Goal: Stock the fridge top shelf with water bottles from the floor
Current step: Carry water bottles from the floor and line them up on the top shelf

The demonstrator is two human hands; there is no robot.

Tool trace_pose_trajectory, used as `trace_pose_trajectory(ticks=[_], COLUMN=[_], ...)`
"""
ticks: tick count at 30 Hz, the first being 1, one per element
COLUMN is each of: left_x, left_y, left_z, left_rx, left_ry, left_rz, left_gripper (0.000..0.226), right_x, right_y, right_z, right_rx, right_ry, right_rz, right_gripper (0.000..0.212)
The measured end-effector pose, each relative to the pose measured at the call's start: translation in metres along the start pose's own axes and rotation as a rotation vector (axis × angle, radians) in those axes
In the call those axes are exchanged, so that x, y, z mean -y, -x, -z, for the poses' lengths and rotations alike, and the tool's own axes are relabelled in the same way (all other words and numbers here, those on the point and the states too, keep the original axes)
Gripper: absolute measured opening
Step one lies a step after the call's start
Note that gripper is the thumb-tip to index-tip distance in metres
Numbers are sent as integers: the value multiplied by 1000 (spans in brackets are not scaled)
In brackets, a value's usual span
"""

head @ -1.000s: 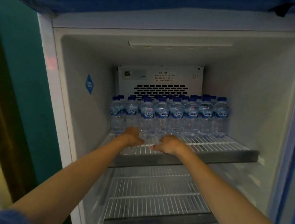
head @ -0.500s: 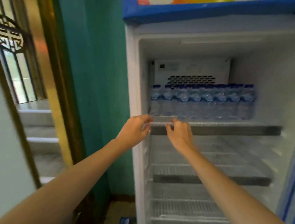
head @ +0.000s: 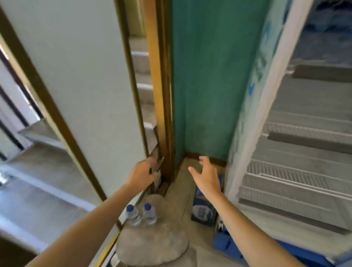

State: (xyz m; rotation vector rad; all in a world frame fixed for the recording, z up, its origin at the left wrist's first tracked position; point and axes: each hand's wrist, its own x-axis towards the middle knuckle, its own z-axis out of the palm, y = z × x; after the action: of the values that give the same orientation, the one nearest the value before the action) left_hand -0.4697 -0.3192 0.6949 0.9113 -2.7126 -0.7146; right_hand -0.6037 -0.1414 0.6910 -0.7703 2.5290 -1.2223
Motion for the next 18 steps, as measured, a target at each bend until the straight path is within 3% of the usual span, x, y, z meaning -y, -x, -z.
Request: trace_pose_trajectory(ticks=[4,8,14,18], left_x=[81,150,218,238], left_y=[29,50,54,34], left_z=[-38,-94,-188,-238], left_rx=[41,30,-9,-156], left_ry=[66,143,302,438], left_rz=[265,472,669,687], left_gripper=[45,59,78,69], right_x=[-32,-63,-118,-150], right_y=[14,14,13,1], right_z=[-85,-173,-292,-345], right_rx=[303,485,582,536], right_ry=[89,79,-154,-232], right_rz=[-63,-140,-243,-244], right_gripper=[59,74,96,96])
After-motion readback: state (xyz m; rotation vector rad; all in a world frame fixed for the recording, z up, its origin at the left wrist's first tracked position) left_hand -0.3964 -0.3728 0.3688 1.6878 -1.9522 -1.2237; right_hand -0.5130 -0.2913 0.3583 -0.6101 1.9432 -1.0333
